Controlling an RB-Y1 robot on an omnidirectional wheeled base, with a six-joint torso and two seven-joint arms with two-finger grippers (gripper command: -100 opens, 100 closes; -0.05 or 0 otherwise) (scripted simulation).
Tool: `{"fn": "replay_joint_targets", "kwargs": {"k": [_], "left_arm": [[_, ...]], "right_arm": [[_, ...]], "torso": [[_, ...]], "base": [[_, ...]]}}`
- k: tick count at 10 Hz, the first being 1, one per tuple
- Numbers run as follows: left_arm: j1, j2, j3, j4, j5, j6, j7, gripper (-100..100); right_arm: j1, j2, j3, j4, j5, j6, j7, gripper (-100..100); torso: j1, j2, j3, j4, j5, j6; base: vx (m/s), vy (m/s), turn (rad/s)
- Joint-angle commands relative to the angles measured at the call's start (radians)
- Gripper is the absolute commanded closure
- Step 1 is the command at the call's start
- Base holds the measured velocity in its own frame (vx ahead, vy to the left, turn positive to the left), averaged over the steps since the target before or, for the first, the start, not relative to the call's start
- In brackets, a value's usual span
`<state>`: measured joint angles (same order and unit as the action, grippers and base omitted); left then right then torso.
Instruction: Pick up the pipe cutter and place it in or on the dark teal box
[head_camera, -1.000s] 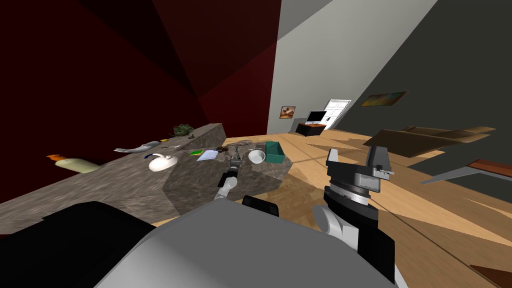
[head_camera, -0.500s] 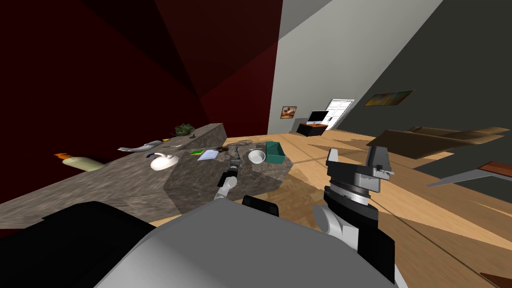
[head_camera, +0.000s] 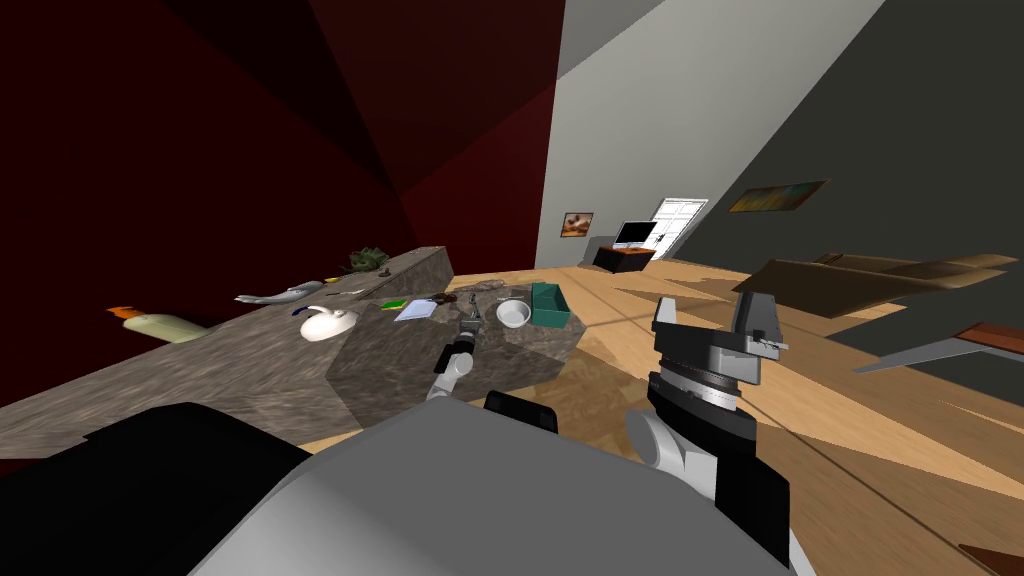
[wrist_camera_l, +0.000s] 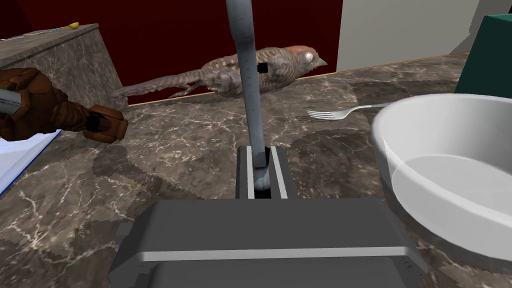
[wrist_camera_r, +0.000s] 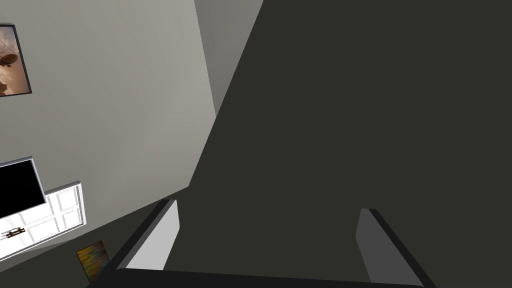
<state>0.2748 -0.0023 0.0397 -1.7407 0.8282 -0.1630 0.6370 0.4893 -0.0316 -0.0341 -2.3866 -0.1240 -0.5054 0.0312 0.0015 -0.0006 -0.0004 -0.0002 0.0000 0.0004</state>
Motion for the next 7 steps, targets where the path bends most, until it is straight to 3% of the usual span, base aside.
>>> {"fn": "replay_joint_targets", "kwargs": {"k": [1, 7], "left_arm": [[0.0, 0.029, -0.001, 0.0, -0.001, 0.002, -0.002, -100], [-0.008, 0.158, -0.011, 0.026, -0.009, 0.011, -0.006, -100]], "right_arm": [[0.0, 0.0, 0.0, 0.0, 0.0, 0.0, 0.0, 0], [0.0, 0.0, 0.0, 0.0, 0.0, 0.0, 0.0, 0]], "torso": [[0.0, 0.0, 0.0, 0.0, 0.0, 0.0], [-0.001, 0.0, 0.0, 0.0, 0.0, 0.0]], "base": [[0.003, -0.013, -0.01], [0.005, -0.026, -0.018]]}}
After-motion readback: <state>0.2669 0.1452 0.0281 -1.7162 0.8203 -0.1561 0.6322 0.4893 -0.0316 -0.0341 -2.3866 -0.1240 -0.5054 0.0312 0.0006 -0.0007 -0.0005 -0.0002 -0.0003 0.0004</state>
